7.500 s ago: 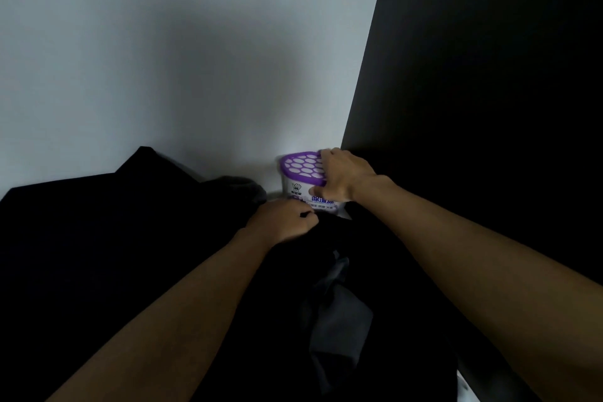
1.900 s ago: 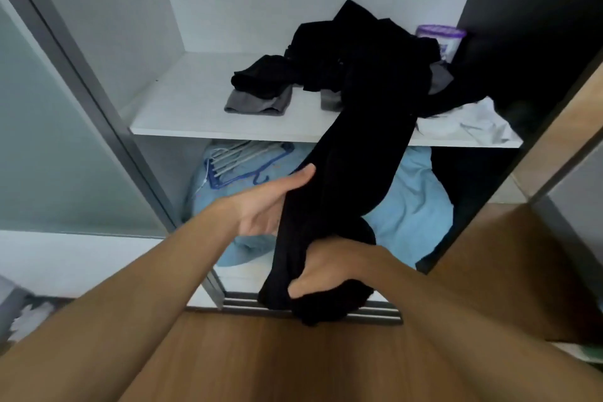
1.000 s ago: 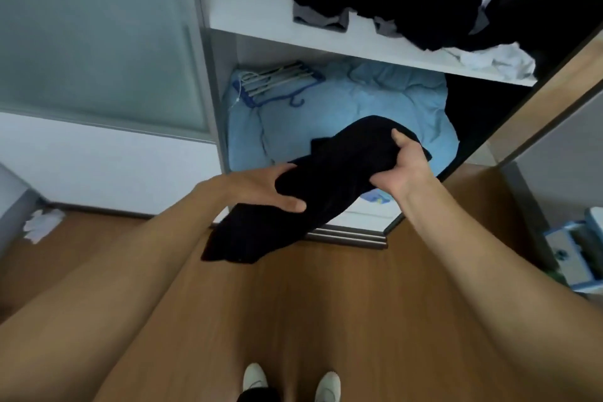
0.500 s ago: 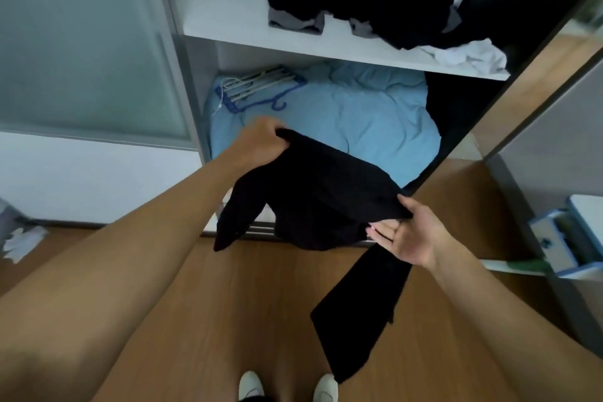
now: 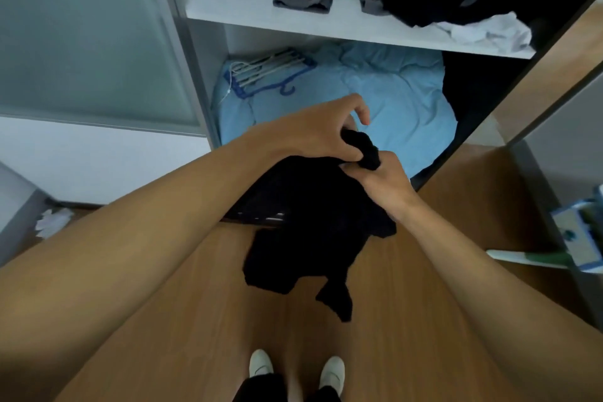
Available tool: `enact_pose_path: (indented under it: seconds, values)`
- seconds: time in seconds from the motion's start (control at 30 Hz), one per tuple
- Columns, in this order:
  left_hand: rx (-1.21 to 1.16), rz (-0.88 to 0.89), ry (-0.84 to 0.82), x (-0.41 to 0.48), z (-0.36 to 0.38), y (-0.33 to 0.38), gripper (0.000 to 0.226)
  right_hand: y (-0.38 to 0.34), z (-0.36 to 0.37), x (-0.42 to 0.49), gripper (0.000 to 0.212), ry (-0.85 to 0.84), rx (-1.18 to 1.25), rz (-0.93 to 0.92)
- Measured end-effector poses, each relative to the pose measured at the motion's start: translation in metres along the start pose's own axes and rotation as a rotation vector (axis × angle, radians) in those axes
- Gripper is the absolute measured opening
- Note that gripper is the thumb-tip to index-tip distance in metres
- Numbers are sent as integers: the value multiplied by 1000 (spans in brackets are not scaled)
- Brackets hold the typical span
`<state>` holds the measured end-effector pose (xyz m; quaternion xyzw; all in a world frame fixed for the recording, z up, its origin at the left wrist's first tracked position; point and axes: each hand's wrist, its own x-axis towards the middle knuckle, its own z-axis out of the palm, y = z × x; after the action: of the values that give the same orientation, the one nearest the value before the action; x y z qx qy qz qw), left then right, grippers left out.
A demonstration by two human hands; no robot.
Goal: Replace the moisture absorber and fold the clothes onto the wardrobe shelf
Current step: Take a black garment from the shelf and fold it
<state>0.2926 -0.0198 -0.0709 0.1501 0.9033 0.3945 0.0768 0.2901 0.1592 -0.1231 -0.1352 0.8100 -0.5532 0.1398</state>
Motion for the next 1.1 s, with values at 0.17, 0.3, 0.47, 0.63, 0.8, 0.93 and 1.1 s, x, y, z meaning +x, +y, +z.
enact_pose_path:
  seconds: [0.17,0.3,0.47,0.63,0.8,0.93,1.1]
  values:
    - [81,-379,-120,-55,-24,-92,75,7,-10,9,20,43,522,234]
    - [-97,-485,-32,-76,2,-139,88,5,-22,11,22,-82,626,291]
    - [-225,-365,113,-44,14,-137,96,0,-41,13,34,-160,727,355]
    - [-93,-337,116,-23,6,-130,27,14,-59,13,37,-28,793,304]
    - [204,-210,92,10,-13,-80,39,46,-106,16,24,275,47,289]
    - [582,1,-47,32,-18,-25,40,23,-94,29,48,-45,-332,2]
    - [619,55,44,38,-20,9,34,-17,-33,40,16,-185,-432,-167]
